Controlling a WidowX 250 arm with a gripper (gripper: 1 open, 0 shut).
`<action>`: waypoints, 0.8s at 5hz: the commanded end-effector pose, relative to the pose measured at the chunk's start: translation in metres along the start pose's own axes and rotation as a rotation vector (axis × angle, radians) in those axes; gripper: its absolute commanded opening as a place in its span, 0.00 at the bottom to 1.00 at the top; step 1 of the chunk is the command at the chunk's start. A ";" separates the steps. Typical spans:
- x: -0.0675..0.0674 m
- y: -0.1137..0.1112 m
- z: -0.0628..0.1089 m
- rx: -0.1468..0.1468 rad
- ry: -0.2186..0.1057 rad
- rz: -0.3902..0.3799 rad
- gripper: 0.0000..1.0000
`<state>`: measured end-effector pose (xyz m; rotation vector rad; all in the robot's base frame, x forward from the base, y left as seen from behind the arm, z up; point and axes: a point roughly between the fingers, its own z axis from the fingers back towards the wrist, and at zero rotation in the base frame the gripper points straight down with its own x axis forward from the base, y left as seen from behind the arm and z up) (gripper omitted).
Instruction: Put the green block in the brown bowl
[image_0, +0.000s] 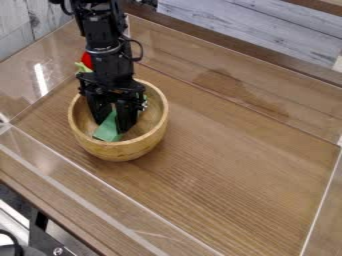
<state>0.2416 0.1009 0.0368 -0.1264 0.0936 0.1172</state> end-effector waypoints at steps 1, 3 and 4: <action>0.009 0.018 0.005 0.009 -0.045 0.053 0.00; 0.011 0.033 0.012 0.001 -0.035 0.083 0.00; 0.011 0.033 0.025 -0.003 -0.027 0.069 0.00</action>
